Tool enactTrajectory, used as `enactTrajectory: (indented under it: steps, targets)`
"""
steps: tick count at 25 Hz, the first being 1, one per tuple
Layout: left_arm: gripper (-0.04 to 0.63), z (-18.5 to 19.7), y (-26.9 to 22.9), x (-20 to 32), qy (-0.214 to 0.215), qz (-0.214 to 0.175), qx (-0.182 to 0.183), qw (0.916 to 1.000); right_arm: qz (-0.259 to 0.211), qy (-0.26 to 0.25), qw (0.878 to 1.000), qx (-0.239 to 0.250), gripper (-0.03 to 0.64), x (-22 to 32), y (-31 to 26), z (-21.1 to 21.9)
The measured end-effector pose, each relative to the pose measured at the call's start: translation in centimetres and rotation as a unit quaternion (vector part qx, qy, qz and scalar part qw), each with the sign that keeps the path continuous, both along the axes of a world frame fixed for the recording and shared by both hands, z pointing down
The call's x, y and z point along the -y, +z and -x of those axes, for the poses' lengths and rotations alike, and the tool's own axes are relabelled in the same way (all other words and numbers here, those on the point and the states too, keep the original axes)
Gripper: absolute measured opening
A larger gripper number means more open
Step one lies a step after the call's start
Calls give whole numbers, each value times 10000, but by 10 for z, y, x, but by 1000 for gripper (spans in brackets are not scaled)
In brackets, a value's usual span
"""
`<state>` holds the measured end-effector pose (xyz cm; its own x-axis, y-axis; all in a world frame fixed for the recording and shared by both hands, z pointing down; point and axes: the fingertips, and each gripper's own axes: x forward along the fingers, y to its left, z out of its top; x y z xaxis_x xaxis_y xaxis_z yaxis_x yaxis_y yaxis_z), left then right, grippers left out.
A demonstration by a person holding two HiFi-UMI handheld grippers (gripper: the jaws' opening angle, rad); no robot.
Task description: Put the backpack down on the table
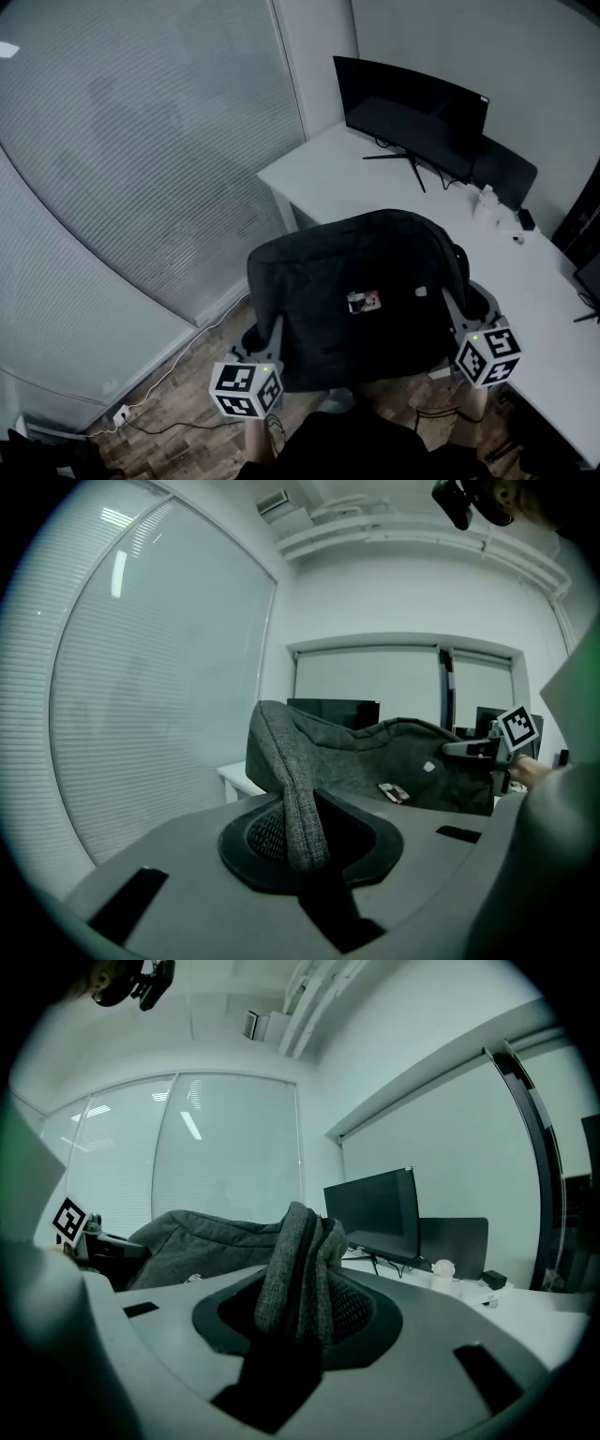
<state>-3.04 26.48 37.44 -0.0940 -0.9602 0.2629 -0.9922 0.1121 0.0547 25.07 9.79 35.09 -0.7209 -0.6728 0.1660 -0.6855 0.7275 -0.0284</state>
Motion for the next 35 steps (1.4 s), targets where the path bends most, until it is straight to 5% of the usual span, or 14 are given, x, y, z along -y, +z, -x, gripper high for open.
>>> enactTrajectory:
  steps: [16,35]
  targets:
    - [54,100,11,95,244,44,-153,9996,54,252,9996,-85,135,79,4,92]
    - [54,136,17,172,715,36,-201,9972,81,715,9974,-64,135,129,8,114]
